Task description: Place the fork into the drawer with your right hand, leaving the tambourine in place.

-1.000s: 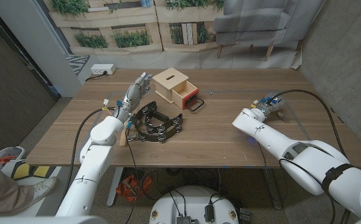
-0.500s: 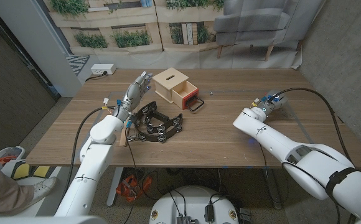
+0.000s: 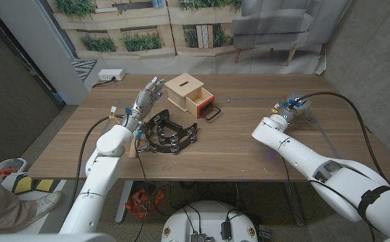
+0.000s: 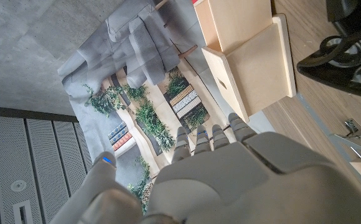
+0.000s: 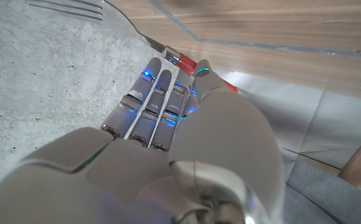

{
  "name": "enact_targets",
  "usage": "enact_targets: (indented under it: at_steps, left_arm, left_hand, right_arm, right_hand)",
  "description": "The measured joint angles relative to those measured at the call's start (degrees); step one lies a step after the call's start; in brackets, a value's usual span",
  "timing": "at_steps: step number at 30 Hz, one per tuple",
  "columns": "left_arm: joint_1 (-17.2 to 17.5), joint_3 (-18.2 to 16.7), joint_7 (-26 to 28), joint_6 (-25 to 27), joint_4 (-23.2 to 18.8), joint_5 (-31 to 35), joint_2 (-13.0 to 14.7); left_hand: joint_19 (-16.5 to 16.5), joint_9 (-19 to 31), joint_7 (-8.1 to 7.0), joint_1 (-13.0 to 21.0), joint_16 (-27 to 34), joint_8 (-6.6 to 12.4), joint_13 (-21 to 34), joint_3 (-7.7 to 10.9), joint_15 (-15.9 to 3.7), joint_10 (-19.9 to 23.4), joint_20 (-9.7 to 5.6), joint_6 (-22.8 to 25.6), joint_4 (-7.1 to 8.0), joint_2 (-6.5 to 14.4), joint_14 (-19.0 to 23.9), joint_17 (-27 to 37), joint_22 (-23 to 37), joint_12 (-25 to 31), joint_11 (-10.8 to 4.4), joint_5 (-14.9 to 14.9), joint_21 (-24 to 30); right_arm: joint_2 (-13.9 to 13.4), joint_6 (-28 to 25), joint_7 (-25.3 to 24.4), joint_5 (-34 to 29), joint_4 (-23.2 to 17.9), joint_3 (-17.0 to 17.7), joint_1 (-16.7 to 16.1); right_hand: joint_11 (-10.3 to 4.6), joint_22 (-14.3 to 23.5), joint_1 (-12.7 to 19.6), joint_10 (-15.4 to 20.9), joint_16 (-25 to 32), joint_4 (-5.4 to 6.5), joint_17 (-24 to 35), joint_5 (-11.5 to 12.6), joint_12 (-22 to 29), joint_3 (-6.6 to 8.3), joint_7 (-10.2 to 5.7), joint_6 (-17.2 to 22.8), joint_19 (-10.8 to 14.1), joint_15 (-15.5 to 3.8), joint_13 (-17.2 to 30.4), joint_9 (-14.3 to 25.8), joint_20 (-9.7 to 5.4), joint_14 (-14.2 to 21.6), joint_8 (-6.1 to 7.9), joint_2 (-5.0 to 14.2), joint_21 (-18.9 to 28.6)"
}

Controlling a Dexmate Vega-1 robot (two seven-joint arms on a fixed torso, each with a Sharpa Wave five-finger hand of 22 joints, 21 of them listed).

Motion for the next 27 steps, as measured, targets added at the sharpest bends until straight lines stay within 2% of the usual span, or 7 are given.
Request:
enact_targets:
  at_steps: [10, 14, 16, 21, 22, 27]
  left_arm:
    - [0.8, -0.3, 0.3, -0.3, -0.6, -0.1, -0.2]
    - [1.0, -0.3, 0.3, -0.3, -0.7, -0.1, -0.3]
    - [1.1, -0.3, 0.3, -0.5, -0.9, -0.1, -0.3]
    - [1.3, -0.4, 0.3, -0.5, -1.0, -0.1, -0.3]
    - [1.3, -0.4, 0.4, -0.8, -1.1, -0.1, -0.3]
    - [1.4, -0.4, 0.4, -0.8, -1.2, -0.1, -0.4]
  left_hand:
    - [0.0, 0.0, 0.0, -0.2, 0.0, 0.0, 0.0, 0.0, 0.0, 0.0, 0.0, 0.0, 0.0, -0.1, 0.0, 0.0, 0.0, 0.0, 0.0, 0.0, 0.0]
    - [0.0, 0.0, 0.0, -0.4, 0.0, 0.0, 0.0, -0.18, 0.0, 0.0, 0.0, 0.0, 0.18, 0.1, 0.0, 0.0, 0.0, 0.0, 0.0, 0.0, 0.0]
    - [0.0, 0.0, 0.0, -0.4, 0.0, 0.0, 0.0, -0.24, 0.0, 0.0, 0.0, 0.0, 0.24, 0.1, 0.0, 0.0, 0.0, 0.0, 0.0, 0.0, 0.0]
    - [0.0, 0.0, 0.0, -0.4, 0.0, 0.0, 0.0, -0.23, 0.0, 0.0, 0.0, 0.0, 0.24, 0.1, 0.0, 0.0, 0.0, 0.0, 0.0, 0.0, 0.0]
    - [0.0, 0.0, 0.0, -0.4, 0.0, 0.0, 0.0, -0.24, 0.0, 0.0, 0.0, 0.0, 0.24, 0.1, 0.0, 0.0, 0.0, 0.0, 0.0, 0.0, 0.0]
    - [0.0, 0.0, 0.0, -0.4, 0.0, 0.0, 0.0, -0.23, 0.0, 0.0, 0.0, 0.0, 0.24, 0.1, 0.0, 0.0, 0.0, 0.0, 0.0, 0.0, 0.0]
  right_arm:
    - [-1.2, -1.0, 0.3, -1.4, -3.6, -0.9, -0.9]
    - [-1.2, -1.4, 0.5, -1.7, -3.7, -0.9, -0.9]
    - [-1.8, -1.7, 0.6, -2.0, -5.7, -1.3, -1.4]
    - [-1.8, -2.6, 1.0, -2.5, -5.7, -1.3, -1.4]
    - [-2.7, -2.8, 1.1, -2.6, -7.9, -1.6, -1.9]
    - [-3.0, -3.4, 1.4, -3.1, -8.5, -1.7, -2.1]
  right_hand:
    - [0.0, 0.3, 0.0, 0.0, 0.2, -0.01, 0.5, 0.2, 0.4, -0.48, -0.08, 0.1, 0.0, 0.0, 0.0, 0.3, 0.0, 0.0, -0.02, 0.0, 0.4]
    - [0.0, 0.3, 0.0, 0.0, 0.3, 0.23, 0.5, 0.2, 0.4, -0.72, -0.08, 0.1, 0.0, 0.0, 0.0, 0.3, 0.0, 0.0, -0.17, 0.0, 0.4]
    - [-0.16, 0.5, 0.0, -0.2, 0.4, 0.25, 0.8, 0.2, 0.4, -0.74, -0.09, 0.5, 0.0, -0.23, 0.0, 0.3, 0.0, 0.2, -0.18, 0.0, 0.4]
    - [-0.64, 0.5, 0.0, -0.6, 0.4, 0.23, 0.8, 0.2, 0.8, -1.2, -0.19, 0.6, 0.0, -0.11, 0.6, 0.5, 0.0, 0.5, -0.18, 0.01, 0.8]
    - [-0.63, 0.5, 0.0, -0.6, 0.4, 0.24, 0.8, 0.2, 0.8, -1.2, -0.19, 0.6, 0.0, -0.1, 0.6, 0.5, 0.02, 0.5, -0.18, 0.01, 0.8]
    - [-0.63, 0.5, 0.3, -0.6, 0.4, 0.39, 1.1, 0.4, 0.8, -1.5, -0.19, 0.6, -0.2, -0.1, 0.6, 0.5, 0.22, 0.5, -0.19, 0.31, 0.8]
